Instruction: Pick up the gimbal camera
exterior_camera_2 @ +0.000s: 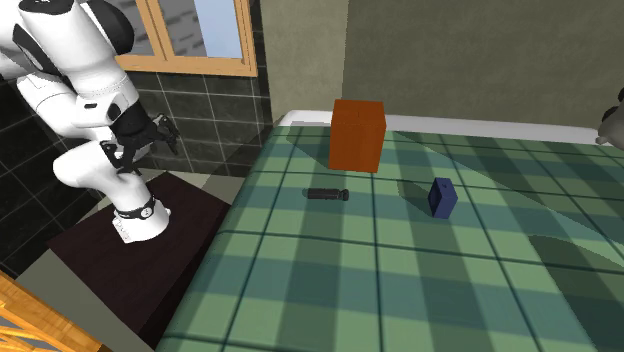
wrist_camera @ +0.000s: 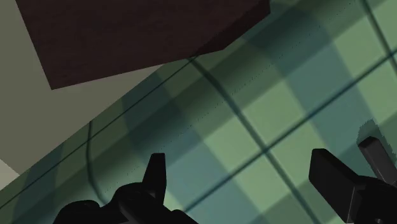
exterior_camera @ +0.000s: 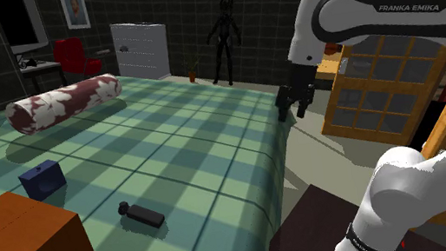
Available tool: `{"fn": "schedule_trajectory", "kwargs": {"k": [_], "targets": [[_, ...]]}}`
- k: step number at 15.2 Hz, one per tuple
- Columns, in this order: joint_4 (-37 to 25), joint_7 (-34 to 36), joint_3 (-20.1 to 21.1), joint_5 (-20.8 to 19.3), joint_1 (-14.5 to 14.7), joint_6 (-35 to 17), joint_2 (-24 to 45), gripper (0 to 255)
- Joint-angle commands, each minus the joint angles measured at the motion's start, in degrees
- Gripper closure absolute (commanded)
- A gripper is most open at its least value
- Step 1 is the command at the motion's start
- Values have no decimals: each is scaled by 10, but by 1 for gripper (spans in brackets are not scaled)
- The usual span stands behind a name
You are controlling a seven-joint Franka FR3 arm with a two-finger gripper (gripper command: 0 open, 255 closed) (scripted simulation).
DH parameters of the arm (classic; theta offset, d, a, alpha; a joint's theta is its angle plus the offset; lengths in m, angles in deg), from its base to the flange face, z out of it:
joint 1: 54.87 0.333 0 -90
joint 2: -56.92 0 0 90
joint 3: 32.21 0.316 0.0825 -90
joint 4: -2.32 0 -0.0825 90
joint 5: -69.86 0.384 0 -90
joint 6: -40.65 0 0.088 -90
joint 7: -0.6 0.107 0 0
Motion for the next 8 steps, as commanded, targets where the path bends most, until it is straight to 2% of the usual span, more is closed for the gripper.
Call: {"fn": "schedule_trajectory", "kwargs": {"k": [1,8], "targets": [[0,0,0,0,0,0,0,0],[2,-3,48,25,41,-121,101,0]]}}
